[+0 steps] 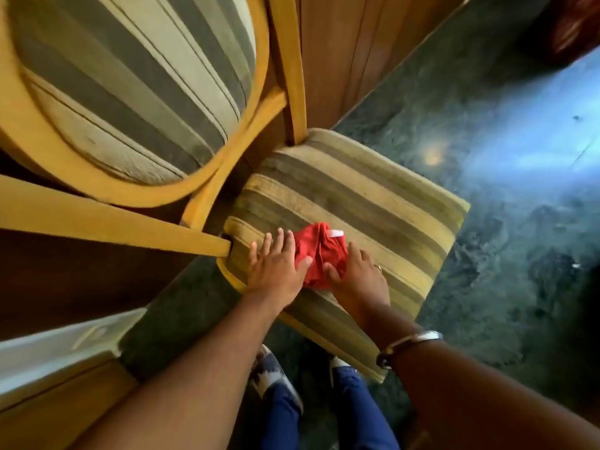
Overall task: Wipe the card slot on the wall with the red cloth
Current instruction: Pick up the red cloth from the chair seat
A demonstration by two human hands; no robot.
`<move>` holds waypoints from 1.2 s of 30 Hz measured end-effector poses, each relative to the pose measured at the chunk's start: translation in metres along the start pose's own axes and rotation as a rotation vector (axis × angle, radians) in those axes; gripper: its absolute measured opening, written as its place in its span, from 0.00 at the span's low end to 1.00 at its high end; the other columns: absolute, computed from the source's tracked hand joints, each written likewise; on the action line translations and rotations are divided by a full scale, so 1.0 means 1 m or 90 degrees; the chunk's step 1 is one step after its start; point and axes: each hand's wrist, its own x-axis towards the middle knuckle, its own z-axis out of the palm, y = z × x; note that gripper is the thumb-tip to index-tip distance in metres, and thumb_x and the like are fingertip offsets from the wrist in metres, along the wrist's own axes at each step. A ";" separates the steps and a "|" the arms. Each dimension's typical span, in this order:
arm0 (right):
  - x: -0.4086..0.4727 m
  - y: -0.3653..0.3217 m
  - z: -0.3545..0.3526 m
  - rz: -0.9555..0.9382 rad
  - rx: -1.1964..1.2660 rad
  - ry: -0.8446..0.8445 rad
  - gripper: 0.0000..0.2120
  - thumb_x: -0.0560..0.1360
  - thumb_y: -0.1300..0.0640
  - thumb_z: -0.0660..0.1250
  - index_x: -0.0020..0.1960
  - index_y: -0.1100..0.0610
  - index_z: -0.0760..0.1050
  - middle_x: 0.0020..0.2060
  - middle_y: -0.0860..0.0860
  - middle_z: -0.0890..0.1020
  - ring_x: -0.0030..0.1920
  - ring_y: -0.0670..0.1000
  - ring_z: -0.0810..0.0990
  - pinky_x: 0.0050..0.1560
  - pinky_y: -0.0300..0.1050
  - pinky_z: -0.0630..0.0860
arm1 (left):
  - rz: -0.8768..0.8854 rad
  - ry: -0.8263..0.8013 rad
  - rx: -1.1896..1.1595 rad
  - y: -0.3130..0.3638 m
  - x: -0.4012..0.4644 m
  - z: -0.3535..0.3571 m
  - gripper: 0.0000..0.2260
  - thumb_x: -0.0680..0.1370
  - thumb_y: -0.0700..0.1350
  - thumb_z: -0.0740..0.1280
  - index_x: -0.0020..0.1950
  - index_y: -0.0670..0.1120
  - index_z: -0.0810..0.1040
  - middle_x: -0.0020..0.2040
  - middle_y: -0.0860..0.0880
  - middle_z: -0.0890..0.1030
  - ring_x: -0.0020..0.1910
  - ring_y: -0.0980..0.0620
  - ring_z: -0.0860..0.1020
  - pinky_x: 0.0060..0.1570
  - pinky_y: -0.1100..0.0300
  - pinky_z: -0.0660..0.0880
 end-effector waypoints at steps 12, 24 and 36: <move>0.035 -0.011 0.025 0.111 0.260 0.062 0.12 0.69 0.54 0.70 0.36 0.46 0.67 0.32 0.42 0.74 0.32 0.40 0.73 0.20 0.29 0.62 | -0.102 0.160 -0.492 0.025 0.008 0.013 0.13 0.77 0.47 0.69 0.58 0.51 0.70 0.55 0.50 0.80 0.52 0.50 0.80 0.39 0.70 0.74; -0.064 -0.143 -0.226 -0.140 0.380 0.198 0.10 0.68 0.55 0.71 0.46 0.51 0.72 0.34 0.42 0.75 0.31 0.39 0.74 0.22 0.27 0.65 | 0.037 0.299 -0.680 0.076 -0.094 -0.272 0.09 0.74 0.50 0.72 0.50 0.60 0.76 0.47 0.61 0.79 0.47 0.59 0.78 0.42 0.65 0.78; -0.211 -0.383 -0.381 -0.666 0.499 0.172 0.14 0.68 0.51 0.71 0.51 0.52 0.74 0.41 0.43 0.79 0.38 0.36 0.77 0.32 0.28 0.69 | 0.148 0.778 -0.613 0.024 -0.311 -0.530 0.12 0.72 0.40 0.75 0.54 0.47 0.81 0.50 0.51 0.83 0.46 0.58 0.80 0.42 0.72 0.75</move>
